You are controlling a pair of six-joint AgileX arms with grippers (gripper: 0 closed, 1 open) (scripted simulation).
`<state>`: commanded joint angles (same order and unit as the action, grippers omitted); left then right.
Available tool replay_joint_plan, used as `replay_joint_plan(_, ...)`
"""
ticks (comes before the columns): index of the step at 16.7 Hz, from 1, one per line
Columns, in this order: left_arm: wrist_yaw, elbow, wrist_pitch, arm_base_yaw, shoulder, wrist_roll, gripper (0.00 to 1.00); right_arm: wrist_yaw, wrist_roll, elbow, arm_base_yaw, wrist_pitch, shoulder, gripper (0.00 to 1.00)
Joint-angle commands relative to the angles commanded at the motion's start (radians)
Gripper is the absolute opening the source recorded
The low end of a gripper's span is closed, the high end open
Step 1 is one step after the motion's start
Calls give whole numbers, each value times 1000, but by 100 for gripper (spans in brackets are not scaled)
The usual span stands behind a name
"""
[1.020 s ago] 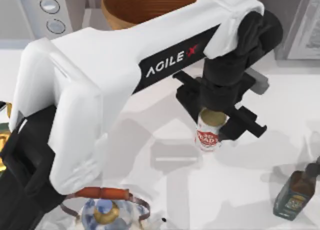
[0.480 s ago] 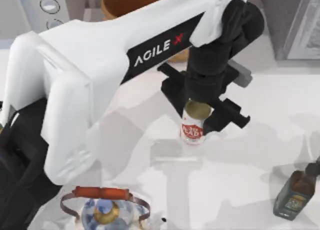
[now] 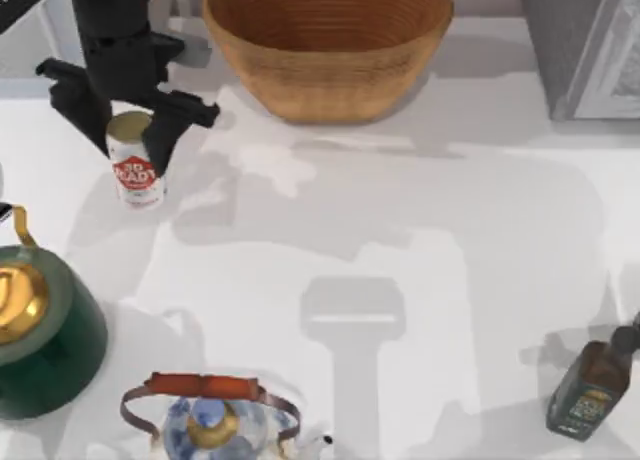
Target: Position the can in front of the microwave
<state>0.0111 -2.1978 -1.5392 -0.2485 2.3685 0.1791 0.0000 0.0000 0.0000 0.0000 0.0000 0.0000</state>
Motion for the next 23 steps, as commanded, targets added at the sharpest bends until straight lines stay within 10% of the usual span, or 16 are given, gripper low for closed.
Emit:
replay_joint_plan(9,-15,65,148,598,-49,217,0,0,0,0,0,0,0,100)
replay_joint_plan(23,-14,105,194,627,-51,230,0,0,0,0,0,0,0,100)
